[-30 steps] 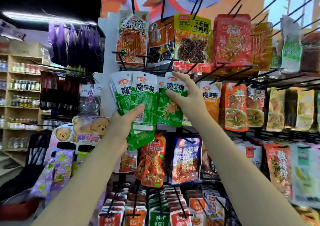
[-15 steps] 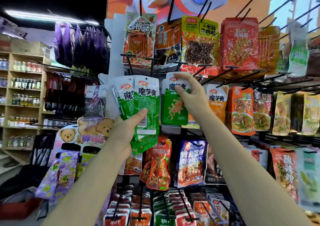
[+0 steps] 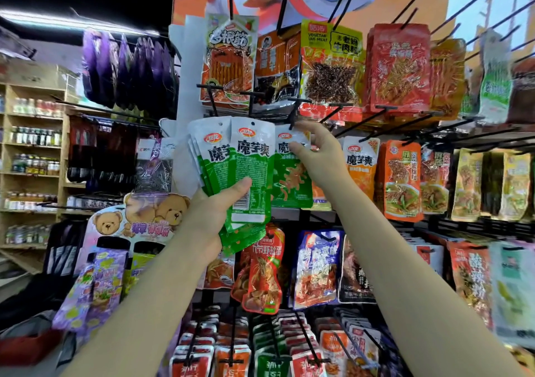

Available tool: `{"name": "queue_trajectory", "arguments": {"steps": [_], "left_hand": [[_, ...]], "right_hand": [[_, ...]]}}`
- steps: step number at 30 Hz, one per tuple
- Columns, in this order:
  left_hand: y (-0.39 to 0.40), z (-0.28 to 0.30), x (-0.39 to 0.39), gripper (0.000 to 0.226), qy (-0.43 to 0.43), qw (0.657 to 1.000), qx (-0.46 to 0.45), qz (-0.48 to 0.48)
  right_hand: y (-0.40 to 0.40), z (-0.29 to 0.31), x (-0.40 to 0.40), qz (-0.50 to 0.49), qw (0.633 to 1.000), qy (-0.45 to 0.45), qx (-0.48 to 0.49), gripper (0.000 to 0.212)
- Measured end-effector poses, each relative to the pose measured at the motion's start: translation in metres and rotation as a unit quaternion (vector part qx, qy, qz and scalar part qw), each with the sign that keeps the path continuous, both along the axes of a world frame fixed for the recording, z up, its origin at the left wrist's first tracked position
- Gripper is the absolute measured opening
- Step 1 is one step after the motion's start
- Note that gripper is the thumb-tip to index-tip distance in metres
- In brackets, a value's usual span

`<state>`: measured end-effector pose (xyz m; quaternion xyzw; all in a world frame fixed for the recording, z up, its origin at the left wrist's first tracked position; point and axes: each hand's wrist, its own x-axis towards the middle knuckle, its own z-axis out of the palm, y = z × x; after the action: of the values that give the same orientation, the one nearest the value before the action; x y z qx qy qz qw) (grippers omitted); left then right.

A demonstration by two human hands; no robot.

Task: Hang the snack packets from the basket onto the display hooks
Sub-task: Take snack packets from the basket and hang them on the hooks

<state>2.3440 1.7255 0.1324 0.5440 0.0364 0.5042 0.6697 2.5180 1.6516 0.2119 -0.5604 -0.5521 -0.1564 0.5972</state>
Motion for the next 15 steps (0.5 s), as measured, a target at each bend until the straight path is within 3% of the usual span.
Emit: {"name": "queue_trajectory", "arguments": {"steps": [2, 4, 7, 10, 11, 14, 15], "left_hand": [[-0.002, 0.001, 0.001, 0.059, 0.006, 1.000, 0.010, -0.006], [-0.002, 0.003, 0.002, 0.056, 0.013, 1.000, 0.008, -0.018], [-0.002, 0.004, 0.005, 0.055, 0.017, 0.998, 0.003, -0.053], [-0.009, 0.006, 0.010, 0.044, 0.027, 0.997, 0.028, -0.070], [-0.009, 0.006, 0.013, 0.050, 0.032, 0.998, 0.026, -0.052], [-0.005, 0.005, 0.017, 0.106, 0.042, 0.999, -0.005, 0.014], [-0.005, 0.005, 0.017, 0.110, 0.042, 0.999, -0.003, 0.021]], "right_hand": [[0.000, -0.001, 0.002, -0.078, 0.996, -0.037, -0.031, 0.029], [-0.005, -0.004, 0.000, -0.139, 0.988, -0.060, 0.019, 0.022], [-0.023, -0.012, -0.018, -0.033, 0.997, -0.035, 0.056, 0.024], [-0.028, -0.025, -0.037, 0.051, 0.995, -0.058, -0.063, 0.017], [-0.028, -0.028, -0.038, 0.041, 0.995, -0.062, -0.067, 0.014], [-0.034, -0.029, -0.029, 0.006, 0.999, -0.025, -0.019, 0.019], [-0.039, -0.030, -0.025, 0.002, 1.000, -0.004, 0.000, 0.025]]}}
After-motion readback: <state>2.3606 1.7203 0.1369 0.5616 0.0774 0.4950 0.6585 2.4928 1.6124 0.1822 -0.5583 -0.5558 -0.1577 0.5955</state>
